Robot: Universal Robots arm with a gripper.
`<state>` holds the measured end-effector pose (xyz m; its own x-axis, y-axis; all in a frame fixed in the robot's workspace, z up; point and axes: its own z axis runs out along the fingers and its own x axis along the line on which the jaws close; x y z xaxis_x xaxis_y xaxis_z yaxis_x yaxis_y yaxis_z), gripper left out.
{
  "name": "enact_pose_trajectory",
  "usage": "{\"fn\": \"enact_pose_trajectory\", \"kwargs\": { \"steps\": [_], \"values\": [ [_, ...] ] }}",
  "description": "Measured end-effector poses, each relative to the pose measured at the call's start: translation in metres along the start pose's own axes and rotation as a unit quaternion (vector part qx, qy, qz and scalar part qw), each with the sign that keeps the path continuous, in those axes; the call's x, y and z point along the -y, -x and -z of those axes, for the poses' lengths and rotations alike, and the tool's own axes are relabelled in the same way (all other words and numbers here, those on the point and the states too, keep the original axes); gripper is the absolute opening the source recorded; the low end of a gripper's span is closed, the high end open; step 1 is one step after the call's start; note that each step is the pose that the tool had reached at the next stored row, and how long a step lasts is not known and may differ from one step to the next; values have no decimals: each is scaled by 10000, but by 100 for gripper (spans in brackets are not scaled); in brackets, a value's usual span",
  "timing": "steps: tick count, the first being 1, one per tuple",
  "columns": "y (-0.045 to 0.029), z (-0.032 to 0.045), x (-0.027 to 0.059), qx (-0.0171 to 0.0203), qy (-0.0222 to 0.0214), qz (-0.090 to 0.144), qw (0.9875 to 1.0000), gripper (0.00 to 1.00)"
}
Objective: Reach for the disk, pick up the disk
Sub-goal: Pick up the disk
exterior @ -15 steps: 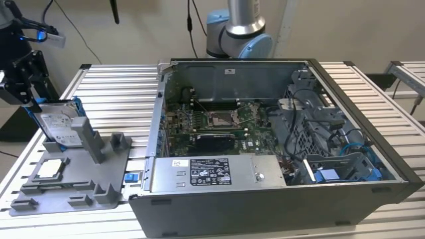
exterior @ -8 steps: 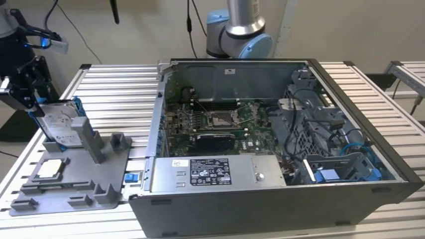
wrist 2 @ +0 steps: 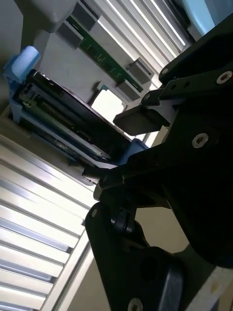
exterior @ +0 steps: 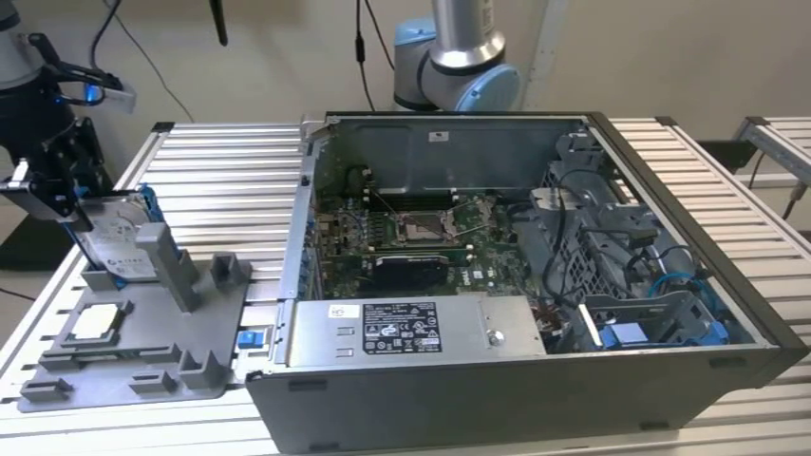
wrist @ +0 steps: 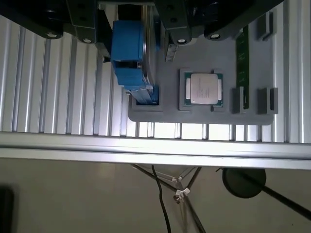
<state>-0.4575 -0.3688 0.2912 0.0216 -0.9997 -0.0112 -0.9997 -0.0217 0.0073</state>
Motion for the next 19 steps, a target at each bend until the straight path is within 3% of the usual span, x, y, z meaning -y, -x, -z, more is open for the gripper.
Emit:
{"fn": "enact_pose_trajectory", "kwargs": {
  "steps": [8, 19],
  "values": [
    [9, -115, 1, 41, -39, 1, 10000, 100],
    [15, -155, -2, 57, -40, -1, 10000, 100]
  ]
}}
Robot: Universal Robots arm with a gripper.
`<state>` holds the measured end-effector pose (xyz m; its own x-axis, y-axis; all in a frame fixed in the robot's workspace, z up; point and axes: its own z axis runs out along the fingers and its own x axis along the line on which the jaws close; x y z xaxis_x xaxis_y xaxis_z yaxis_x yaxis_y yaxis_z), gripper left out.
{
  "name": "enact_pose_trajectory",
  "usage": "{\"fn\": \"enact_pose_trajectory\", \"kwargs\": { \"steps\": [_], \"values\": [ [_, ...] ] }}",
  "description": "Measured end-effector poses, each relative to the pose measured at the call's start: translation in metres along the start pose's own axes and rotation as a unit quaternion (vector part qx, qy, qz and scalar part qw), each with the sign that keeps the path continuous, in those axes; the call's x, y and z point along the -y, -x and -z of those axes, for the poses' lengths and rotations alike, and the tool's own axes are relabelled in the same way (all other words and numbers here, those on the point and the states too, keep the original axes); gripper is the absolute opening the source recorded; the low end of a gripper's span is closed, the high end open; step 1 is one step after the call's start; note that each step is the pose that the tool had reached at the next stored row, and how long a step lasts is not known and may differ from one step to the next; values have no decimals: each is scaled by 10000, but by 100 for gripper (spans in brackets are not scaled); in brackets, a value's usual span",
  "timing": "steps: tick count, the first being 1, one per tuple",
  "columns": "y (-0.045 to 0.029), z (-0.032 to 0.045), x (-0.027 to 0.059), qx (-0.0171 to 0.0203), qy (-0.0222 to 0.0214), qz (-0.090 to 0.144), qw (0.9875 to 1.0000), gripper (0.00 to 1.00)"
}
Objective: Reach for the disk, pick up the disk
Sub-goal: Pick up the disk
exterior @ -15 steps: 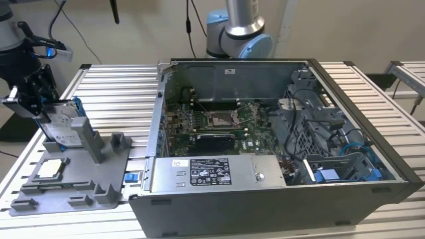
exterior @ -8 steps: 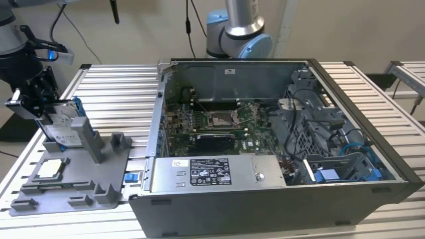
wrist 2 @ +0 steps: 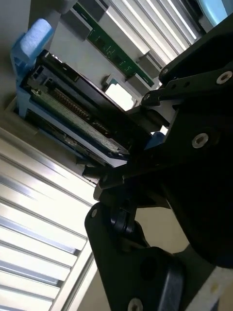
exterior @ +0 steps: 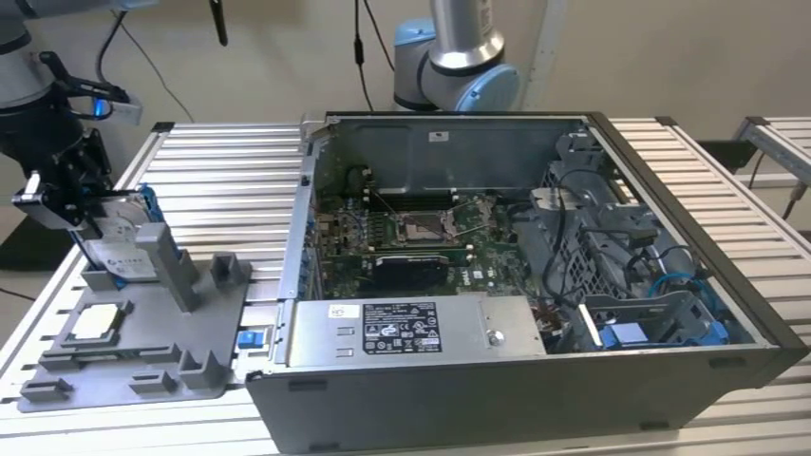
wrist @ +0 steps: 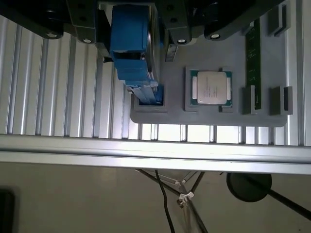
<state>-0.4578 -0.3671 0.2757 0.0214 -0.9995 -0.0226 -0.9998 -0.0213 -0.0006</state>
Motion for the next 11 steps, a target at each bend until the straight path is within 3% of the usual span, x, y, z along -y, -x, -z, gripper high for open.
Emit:
{"fn": "enact_pose_trajectory", "kwargs": {
  "steps": [1, 11],
  "values": [
    [0, -4, 0, 2, 0, 0, 10000, 0],
    [-1, -24, 0, 5, 0, -1, 10000, 0]
  ]
}}
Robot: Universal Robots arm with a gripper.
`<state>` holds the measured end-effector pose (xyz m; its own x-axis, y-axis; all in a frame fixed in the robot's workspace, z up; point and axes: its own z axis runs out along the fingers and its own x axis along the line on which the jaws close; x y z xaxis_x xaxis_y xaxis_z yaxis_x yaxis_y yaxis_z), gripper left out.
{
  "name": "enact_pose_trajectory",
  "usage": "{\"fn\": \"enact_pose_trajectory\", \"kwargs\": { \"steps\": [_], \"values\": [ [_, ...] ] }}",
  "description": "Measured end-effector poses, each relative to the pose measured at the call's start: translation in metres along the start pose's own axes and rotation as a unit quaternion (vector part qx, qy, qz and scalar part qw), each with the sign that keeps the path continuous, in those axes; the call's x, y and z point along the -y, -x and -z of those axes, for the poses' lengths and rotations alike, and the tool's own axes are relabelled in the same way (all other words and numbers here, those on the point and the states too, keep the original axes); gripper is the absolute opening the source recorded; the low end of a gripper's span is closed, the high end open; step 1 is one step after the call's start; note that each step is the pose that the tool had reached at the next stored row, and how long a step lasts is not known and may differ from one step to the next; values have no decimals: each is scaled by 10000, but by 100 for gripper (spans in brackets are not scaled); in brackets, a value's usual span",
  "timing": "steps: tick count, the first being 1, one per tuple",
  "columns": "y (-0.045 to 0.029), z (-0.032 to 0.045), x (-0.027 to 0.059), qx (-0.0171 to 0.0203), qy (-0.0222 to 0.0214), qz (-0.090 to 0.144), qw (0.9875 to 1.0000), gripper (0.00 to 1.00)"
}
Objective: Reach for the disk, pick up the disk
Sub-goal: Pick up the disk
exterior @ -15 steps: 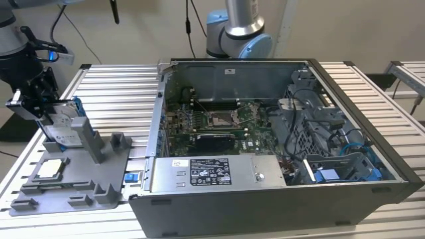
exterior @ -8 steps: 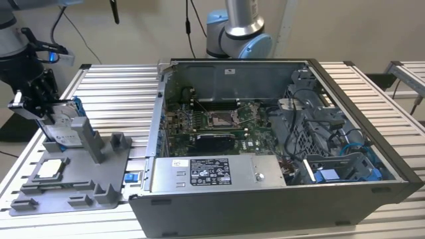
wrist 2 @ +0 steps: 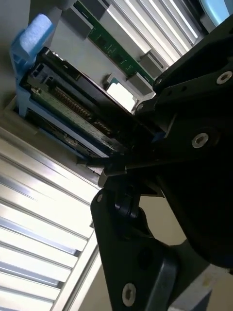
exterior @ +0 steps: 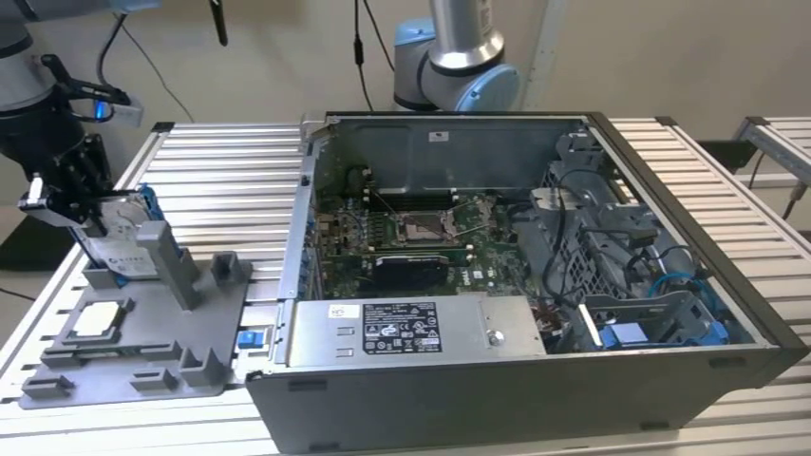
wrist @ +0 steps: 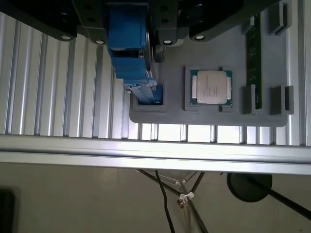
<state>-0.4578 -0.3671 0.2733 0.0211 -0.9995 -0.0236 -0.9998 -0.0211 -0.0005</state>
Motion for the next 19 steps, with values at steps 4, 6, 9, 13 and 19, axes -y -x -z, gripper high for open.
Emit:
{"fn": "enact_pose_trajectory", "kwargs": {
  "steps": [4, 6, 9, 13, 19],
  "values": [
    [0, 0, 0, 0, 0, 0, 10000, 0],
    [0, 0, 0, 0, 0, 0, 10000, 0],
    [0, -1, 0, 0, 0, 0, 10000, 0],
    [2, -3, 0, -13, -2, 0, 10000, 0],
    [4, -2, 0, 41, -2, -1, 10000, 0]
  ]
}}
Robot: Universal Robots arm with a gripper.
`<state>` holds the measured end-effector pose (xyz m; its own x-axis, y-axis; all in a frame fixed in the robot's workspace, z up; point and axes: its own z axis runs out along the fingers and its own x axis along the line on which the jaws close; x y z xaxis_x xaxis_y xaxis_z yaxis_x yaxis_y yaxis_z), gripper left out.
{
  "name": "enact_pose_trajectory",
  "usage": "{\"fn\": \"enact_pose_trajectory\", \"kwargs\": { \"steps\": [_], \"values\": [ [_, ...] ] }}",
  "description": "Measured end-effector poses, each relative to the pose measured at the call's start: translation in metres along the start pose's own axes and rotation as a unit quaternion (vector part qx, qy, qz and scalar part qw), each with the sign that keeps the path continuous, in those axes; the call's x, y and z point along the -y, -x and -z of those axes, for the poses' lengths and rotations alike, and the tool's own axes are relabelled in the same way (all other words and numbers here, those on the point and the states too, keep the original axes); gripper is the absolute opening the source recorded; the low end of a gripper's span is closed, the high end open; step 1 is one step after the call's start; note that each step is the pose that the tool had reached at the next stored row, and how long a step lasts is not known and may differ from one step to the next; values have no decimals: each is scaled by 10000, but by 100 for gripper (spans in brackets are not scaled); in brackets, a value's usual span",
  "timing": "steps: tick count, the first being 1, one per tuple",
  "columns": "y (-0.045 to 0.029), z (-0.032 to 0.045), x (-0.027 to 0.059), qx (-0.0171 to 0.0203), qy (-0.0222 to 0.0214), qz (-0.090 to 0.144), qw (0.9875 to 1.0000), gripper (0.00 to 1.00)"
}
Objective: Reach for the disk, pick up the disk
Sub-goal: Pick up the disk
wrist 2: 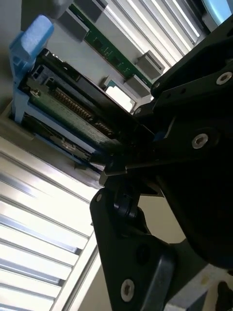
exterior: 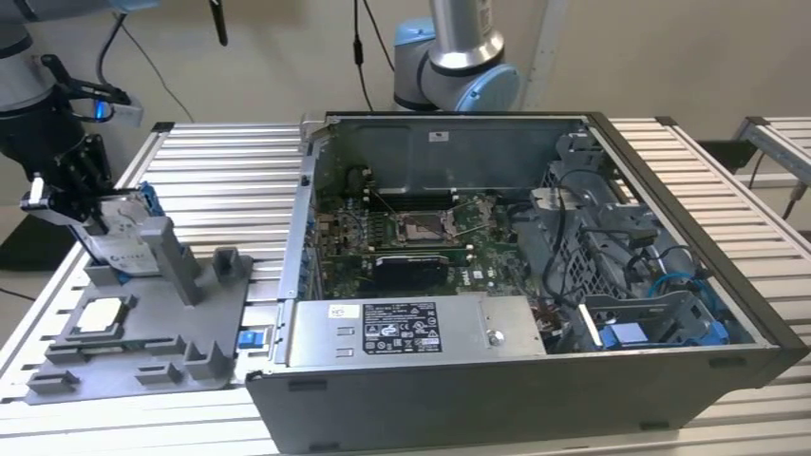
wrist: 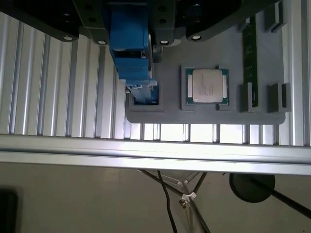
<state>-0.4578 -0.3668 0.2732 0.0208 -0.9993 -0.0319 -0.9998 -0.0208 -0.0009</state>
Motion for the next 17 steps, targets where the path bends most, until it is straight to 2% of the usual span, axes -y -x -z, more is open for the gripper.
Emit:
{"fn": "enact_pose_trajectory", "kwargs": {
  "steps": [2, 4, 13, 17],
  "values": [
    [-2, 0, 0, -19, 1, 1, 10000, 0],
    [-2, 1, 0, 36, 1, 2, 10000, 0],
    [-2, 2, 0, 41, -1, 1, 10000, 0],
    [-1, 34, 0, 41, 0, 1, 10000, 0]
  ]
}}
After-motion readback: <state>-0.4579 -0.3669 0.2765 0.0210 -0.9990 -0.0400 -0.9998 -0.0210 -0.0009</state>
